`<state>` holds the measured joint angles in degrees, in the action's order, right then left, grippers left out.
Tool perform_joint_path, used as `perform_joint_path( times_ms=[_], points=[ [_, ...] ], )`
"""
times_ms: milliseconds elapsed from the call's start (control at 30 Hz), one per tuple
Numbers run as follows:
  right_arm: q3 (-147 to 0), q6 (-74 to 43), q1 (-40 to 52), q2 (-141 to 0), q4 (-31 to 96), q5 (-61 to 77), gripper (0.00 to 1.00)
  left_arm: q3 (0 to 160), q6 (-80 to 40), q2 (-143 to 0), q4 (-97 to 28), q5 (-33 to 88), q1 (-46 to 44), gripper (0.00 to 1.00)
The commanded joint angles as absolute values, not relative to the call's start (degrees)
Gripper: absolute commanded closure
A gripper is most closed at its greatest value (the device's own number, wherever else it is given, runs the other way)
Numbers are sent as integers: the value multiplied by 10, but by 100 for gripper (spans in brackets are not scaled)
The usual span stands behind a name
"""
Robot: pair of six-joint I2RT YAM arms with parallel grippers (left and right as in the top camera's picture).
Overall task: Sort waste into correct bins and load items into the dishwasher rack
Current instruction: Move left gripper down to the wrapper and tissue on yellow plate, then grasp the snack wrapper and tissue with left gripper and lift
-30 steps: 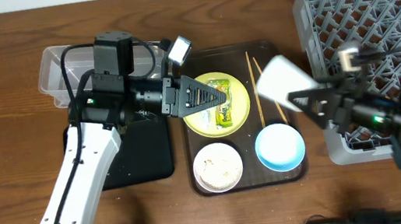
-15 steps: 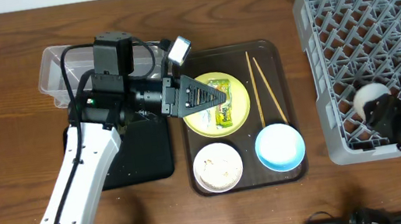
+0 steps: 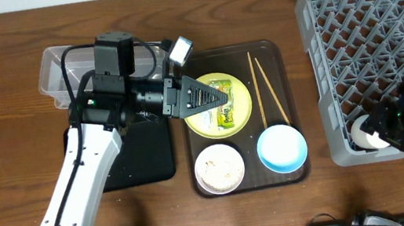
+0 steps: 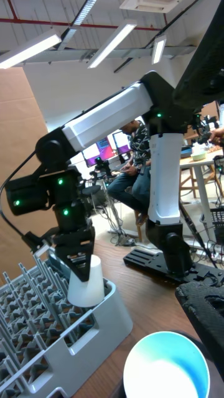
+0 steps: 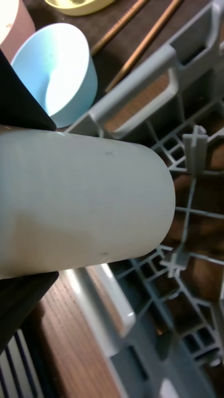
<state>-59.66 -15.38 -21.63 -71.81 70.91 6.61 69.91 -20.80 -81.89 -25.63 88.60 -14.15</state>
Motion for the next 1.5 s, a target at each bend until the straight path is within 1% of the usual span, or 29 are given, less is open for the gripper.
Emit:
perform_joint_path(
  times_ms=[0, 100, 233, 267, 333, 400, 467, 567, 700, 867, 967, 1000, 1067, 1167, 1333, 1400, 1467],
  points=[
    [-606, -141, -217, -723, 693, 70, 37, 707, -204, -816, -256, 899, -142, 9],
    [-617, -141, -217, -718, 686, 95, 29, 707, -204, -816, -256, 888, -142, 9],
    [-654, -124, -217, -695, 688, 171, 26, 707, -204, -816, -256, 863, -142, 9],
    [-665, -110, -217, -685, 691, 194, 23, 707, -204, -816, -256, 854, -142, 8],
    [-683, -108, -217, -665, 700, 195, 17, 707, -204, -816, -256, 842, -142, 9],
    [-695, -108, -217, -647, 706, 196, 14, 707, -204, -816, -259, 826, -142, 9],
    [-697, -103, -217, -624, 705, 215, 11, 707, -204, -816, -274, 781, -142, 9],
    [-696, -80, -217, -597, 701, 280, 1, 707, -204, -816, -307, 676, -157, 9],
    [-696, -67, -217, -583, 706, 360, 1, 707, -199, -816, -364, 471, -203, 9],
    [-696, -54, -217, -585, 703, 414, 1, 707, -198, -824, -407, 148, -289, 9],
    [-696, -18, -216, -585, 703, 458, 1, 707, -198, -847, -401, 21, -324, 10],
    [-696, -1, -215, -585, 704, 475, 1, 707, -198, -858, -397, 5, -328, 10],
    [-696, 20, -208, -585, 707, 497, 1, 707, -197, -887, -385, -2, -329, 15],
    [-696, 20, -188, -584, 710, 498, 1, 707, -177, -942, -356, -1, -329, 20],
    [-696, 20, -156, -585, 710, 497, 1, 707, -176, -1016, -313, -16, -328, 29],
    [-696, 20, -149, -585, 711, 495, 1, 707, -176, -1038, -302, -23, -328, 33],
    [-696, 20, -144, -585, 712, 495, 1, 707, -176, -1051, -294, -25, -328, 41]
  ],
)
